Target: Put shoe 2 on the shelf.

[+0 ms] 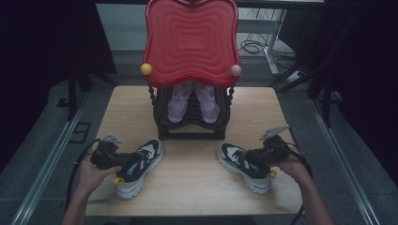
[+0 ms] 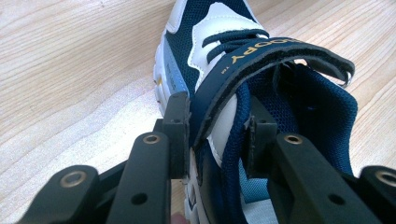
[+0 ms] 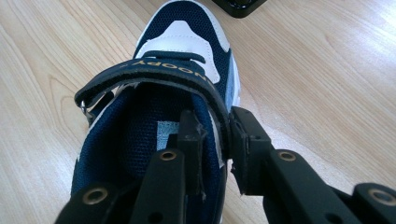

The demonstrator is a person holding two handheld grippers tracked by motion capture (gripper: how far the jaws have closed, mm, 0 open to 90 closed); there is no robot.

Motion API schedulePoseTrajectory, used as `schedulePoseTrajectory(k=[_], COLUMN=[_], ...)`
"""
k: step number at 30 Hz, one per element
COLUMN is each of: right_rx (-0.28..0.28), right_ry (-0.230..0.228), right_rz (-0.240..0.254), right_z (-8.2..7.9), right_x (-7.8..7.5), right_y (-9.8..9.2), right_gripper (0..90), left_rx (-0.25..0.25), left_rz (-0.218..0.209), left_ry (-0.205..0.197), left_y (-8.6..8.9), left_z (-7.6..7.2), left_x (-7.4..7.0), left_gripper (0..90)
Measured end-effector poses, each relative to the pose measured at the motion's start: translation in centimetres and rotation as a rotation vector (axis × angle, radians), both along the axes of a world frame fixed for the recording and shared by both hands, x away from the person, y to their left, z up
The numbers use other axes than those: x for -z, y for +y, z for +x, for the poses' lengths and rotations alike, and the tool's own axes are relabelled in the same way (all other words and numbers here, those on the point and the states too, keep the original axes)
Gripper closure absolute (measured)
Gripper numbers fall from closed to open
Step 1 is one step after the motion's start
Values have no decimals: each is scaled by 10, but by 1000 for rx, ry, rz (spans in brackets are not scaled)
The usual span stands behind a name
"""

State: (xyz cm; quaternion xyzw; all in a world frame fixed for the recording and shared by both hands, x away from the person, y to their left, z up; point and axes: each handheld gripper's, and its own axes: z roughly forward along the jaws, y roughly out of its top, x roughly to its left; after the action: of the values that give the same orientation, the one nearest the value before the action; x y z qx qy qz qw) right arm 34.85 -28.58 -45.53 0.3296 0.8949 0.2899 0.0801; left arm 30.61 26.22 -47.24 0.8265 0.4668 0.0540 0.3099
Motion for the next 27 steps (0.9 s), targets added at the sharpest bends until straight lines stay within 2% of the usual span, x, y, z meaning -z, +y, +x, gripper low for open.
schedulePoseTrajectory(k=[5,8,18,27], right_rx=[7,17,66,107], right_ry=[-8,-13,-24,-53], right_rz=[0,18,156,286], right_z=[-2,-3,-15,-29], right_x=[0,0,4,4], right_y=[0,-3,-24,-38], right_gripper=[763,764,766,766], left_rx=[-16,-24,-46,-62], left_rz=[5,-17,-116,-177], left_ry=[-22,-37,-78,-112], left_y=[1,3,10,14], left_z=[-2,-5,-15,-26], left_x=[-1,-3,-9,-12], left_gripper=[701,704,706,707])
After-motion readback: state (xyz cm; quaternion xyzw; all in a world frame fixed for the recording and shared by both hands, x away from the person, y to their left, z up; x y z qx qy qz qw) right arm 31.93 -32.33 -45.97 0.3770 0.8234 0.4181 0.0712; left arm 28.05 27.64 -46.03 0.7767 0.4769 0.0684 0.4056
